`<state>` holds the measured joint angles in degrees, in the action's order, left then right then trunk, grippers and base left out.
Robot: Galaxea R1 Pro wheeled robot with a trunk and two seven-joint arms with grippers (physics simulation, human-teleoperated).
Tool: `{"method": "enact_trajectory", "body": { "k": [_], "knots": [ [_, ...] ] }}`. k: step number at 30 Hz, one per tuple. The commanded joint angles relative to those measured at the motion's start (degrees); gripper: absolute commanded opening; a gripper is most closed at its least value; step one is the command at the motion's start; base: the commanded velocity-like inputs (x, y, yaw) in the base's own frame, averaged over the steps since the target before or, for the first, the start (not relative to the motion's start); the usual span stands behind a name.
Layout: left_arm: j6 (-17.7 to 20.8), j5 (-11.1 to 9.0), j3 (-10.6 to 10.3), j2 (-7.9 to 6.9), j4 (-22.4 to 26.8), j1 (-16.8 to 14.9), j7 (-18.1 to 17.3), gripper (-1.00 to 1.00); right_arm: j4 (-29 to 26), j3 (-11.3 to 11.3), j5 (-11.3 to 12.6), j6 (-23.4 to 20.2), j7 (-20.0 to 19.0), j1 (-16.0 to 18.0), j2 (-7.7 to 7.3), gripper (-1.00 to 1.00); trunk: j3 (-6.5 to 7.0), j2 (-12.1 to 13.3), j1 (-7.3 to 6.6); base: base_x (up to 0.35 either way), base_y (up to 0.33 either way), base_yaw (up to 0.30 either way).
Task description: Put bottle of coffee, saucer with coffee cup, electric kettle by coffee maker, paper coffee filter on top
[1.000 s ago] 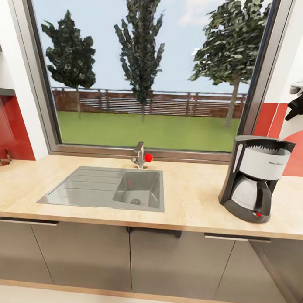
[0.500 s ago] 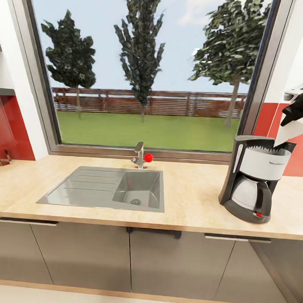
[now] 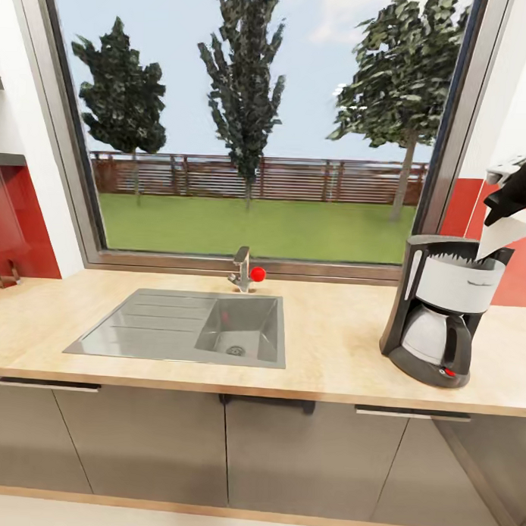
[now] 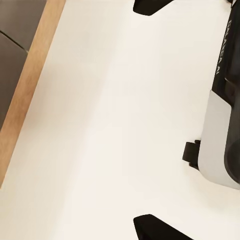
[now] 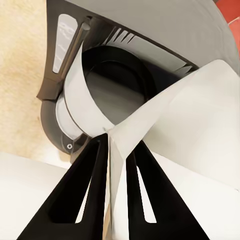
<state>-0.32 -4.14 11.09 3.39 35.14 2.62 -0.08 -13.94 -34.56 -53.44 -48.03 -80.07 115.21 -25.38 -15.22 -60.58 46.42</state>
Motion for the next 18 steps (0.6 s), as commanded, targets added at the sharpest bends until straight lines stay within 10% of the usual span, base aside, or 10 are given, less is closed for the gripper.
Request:
{"method": "enact_trajectory", "body": {
  "k": [1, 18],
  "knots": [
    [0.0, -0.4, 0.1, 0.04, 0.1, 0.0, 0.0, 1.00, -0.1, 0.2, -0.5, -0.7, -0.3, -0.2, 0.02, -1.00, -0.06, 0.0, 0.00, 0.000, 0.000, 0.000],
    [0.0, -0.4, 0.1, 0.04, 0.1, 0.0, 0.0, 1.00, -0.1, 0.2, -0.5, -0.7, 0.0, -1.3, 0.15, -1.00, -0.06, 0.0, 0.00, 0.070, 0.000, 0.000]
  ]
}}
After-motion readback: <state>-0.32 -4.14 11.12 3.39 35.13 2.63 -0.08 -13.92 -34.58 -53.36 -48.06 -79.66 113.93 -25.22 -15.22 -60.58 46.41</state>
